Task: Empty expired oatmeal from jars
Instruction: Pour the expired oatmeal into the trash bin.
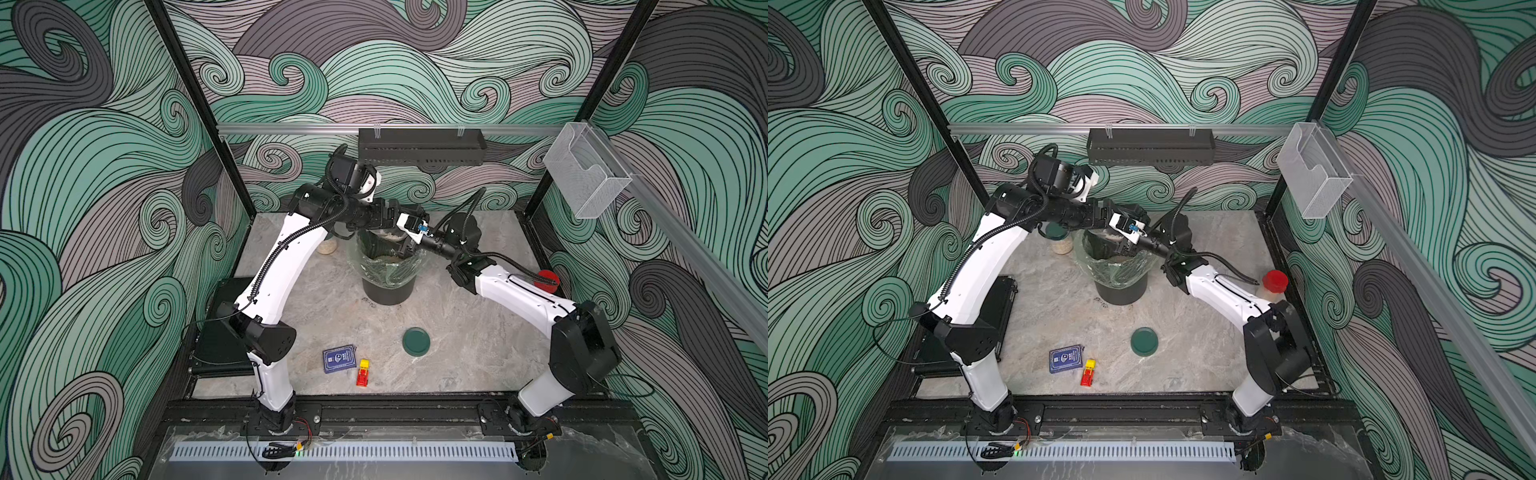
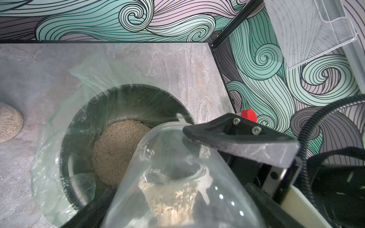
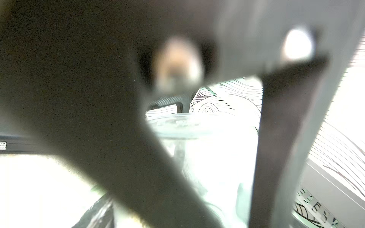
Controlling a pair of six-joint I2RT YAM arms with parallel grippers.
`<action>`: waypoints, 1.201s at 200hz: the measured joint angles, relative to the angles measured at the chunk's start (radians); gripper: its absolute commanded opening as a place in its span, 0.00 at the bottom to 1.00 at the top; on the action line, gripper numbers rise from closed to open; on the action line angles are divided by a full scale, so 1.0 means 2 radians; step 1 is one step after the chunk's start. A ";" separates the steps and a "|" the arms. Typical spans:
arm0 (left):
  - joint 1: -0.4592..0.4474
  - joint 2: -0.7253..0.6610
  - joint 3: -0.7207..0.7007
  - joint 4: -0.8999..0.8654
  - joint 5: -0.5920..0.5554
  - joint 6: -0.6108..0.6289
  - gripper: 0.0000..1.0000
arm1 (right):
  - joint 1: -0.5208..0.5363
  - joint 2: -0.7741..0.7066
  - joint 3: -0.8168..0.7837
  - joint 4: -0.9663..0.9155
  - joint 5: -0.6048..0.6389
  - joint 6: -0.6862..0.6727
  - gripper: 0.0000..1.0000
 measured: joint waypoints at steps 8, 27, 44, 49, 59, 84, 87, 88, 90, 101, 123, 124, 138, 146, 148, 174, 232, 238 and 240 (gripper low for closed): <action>0.002 -0.005 -0.006 0.006 0.003 -0.003 0.99 | 0.000 0.001 0.000 0.000 0.002 0.004 0.45; 0.005 -0.018 -0.020 0.019 0.003 -0.010 0.99 | -0.002 0.005 0.000 0.000 0.004 0.010 0.45; 0.007 -0.028 -0.031 0.027 -0.001 -0.016 0.99 | -0.003 0.009 0.000 -0.002 0.009 0.018 0.44; 0.008 -0.032 -0.037 0.033 -0.002 -0.018 0.99 | -0.003 0.010 0.000 -0.004 0.011 0.020 0.44; 0.009 -0.042 -0.049 0.042 -0.007 -0.021 0.99 | -0.003 0.013 0.000 -0.008 0.014 0.024 0.44; 0.013 -0.076 -0.090 0.072 -0.020 -0.029 0.99 | -0.003 0.024 0.001 -0.016 0.021 0.042 0.44; 0.013 -0.082 -0.095 0.076 -0.021 -0.029 0.99 | -0.003 0.025 0.001 -0.016 0.023 0.045 0.44; 0.013 -0.084 -0.097 0.078 -0.022 -0.029 0.99 | -0.003 0.026 0.002 -0.017 0.023 0.046 0.44; 0.014 -0.086 -0.099 0.080 -0.022 -0.030 0.99 | -0.003 0.027 0.002 -0.018 0.025 0.048 0.44; 0.014 -0.104 -0.114 0.093 -0.025 -0.030 0.99 | -0.003 0.034 0.002 -0.022 0.031 0.060 0.43; 0.015 -0.136 -0.140 0.113 -0.030 -0.031 0.99 | -0.003 0.046 0.002 -0.023 0.042 0.084 0.41; 0.015 -0.137 -0.141 0.114 -0.030 -0.031 0.98 | -0.003 0.046 0.002 -0.023 0.042 0.085 0.41; 0.015 -0.154 -0.157 0.125 -0.037 -0.030 0.99 | -0.005 0.047 0.002 -0.023 0.047 0.100 0.40; 0.015 -0.161 -0.166 0.130 -0.040 -0.030 0.99 | -0.005 0.047 0.003 -0.023 0.051 0.109 0.40; 0.015 -0.163 -0.169 0.131 -0.041 -0.030 0.99 | -0.005 0.047 0.003 -0.023 0.051 0.112 0.40; 0.015 -0.190 -0.212 0.147 -0.052 -0.030 0.99 | -0.005 0.047 0.011 -0.022 0.056 0.135 0.39; 0.015 -0.235 -0.282 0.170 -0.062 -0.030 0.99 | -0.005 0.045 0.028 -0.013 0.070 0.206 0.37; 0.015 -0.240 -0.287 0.171 -0.062 -0.030 0.99 | -0.005 0.044 0.028 -0.013 0.073 0.216 0.37; 0.015 -0.241 -0.288 0.172 -0.062 -0.030 0.99 | -0.005 0.044 0.028 -0.012 0.075 0.221 0.37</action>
